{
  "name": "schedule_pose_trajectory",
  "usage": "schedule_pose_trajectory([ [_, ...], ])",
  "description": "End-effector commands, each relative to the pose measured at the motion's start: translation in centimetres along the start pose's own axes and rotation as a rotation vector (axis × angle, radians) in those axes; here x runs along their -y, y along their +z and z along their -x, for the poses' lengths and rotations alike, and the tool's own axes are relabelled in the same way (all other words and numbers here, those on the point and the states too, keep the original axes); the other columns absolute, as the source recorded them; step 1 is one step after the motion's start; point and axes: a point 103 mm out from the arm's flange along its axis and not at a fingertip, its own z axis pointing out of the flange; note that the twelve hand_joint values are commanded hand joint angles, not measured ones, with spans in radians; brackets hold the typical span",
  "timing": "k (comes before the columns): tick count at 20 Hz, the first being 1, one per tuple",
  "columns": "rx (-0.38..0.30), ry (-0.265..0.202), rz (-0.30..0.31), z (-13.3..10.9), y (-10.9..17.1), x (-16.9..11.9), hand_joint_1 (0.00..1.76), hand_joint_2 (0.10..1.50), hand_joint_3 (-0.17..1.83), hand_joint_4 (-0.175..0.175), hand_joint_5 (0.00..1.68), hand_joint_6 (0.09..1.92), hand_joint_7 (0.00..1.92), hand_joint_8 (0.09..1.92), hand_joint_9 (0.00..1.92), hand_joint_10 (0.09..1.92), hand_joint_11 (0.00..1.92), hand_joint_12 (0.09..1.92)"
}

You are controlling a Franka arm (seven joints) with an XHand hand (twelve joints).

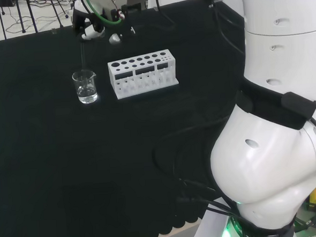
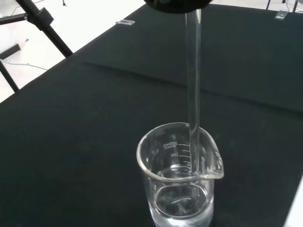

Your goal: Stir in the beaker to the left of the white test tube rack with the glass rod.

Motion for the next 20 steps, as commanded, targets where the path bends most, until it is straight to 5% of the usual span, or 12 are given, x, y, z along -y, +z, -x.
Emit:
schedule_pose_trajectory([
  [1, -0.002, 0.028, 0.002, 1.3, -0.4, 2.1, 1.31, 1.10, -0.17, -0.175, 1.28, 0.18, 1.23, 0.93, 1.86, 0.51, 1.55, 0.51],
  [9, -0.002, 0.015, -0.007, -0.9, -0.1, 3.3, 1.31, 1.10, -0.17, -0.175, 1.28, 0.18, 1.23, 0.93, 1.86, 0.51, 1.56, 0.51],
  [20, -0.005, -0.029, -0.005, -2.8, 0.4, 0.9, 1.31, 1.10, -0.17, -0.175, 1.28, 0.18, 1.22, 0.93, 1.86, 0.51, 1.56, 0.50],
])
